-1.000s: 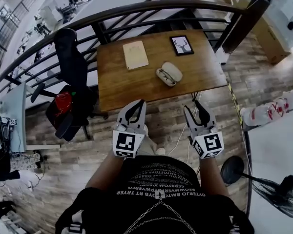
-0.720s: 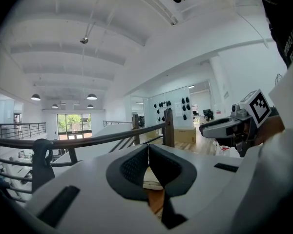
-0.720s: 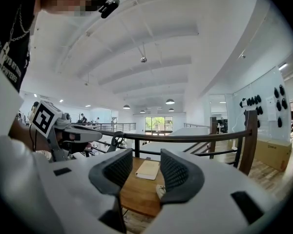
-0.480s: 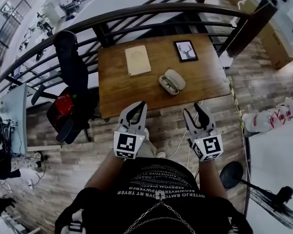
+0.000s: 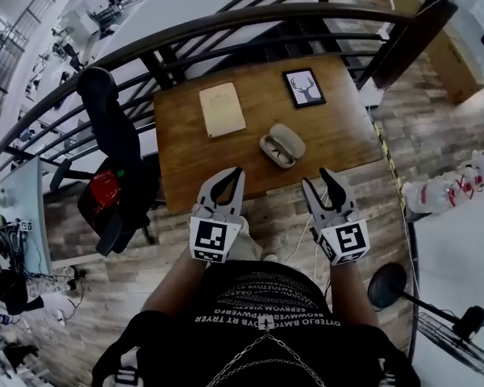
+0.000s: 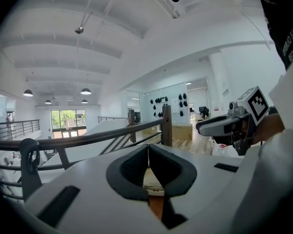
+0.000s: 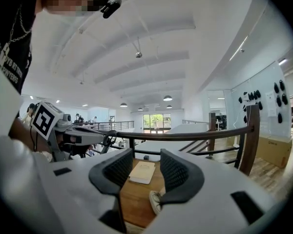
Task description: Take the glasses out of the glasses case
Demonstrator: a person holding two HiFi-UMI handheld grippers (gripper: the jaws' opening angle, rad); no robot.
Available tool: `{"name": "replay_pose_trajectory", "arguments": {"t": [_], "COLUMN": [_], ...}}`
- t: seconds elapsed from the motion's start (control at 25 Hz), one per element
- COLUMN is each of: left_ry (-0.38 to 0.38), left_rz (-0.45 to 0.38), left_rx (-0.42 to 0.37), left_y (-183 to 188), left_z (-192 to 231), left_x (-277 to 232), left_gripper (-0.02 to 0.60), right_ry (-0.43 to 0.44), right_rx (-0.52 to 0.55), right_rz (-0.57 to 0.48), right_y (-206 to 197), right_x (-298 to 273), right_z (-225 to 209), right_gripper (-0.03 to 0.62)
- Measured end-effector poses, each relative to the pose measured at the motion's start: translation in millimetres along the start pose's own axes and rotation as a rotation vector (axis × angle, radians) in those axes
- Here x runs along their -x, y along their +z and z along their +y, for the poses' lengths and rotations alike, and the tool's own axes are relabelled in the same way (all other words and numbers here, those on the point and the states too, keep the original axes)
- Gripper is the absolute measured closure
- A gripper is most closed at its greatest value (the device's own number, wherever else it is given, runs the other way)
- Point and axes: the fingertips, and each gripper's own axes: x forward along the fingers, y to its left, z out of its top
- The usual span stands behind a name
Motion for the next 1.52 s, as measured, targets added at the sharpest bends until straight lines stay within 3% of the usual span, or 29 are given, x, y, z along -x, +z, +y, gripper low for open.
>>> {"name": "replay_pose_trajectory", "arguments": {"t": [0.6,0.96,1.32,1.52], "left_ry": [-0.105,-0.13,-0.145,-0.159], "left_rz": [-0.033,-0.041,-0.018,-0.015], "left_rx": [-0.002,-0.002,0.019,0.036], "left_y": [13,17,7,3], "left_z": [62,103,112,110], "left_x": [-55,-72,-93,-108], "left_gripper": [0.552,0.553,0.552,0.552], "right_ry": [-0.076,-0.089,-0.101,-0.055], "right_rx": [0.009,0.004,-0.025,-0.034], "right_rz": [0.03,0.031,0.078,0.096], "right_y": [13,19,0,-2], "right_x": [-68,-109,-123,-137], "right_z": [-2,9,-2,-12], "right_gripper": [0.425,0.425,0.425,0.425]}}
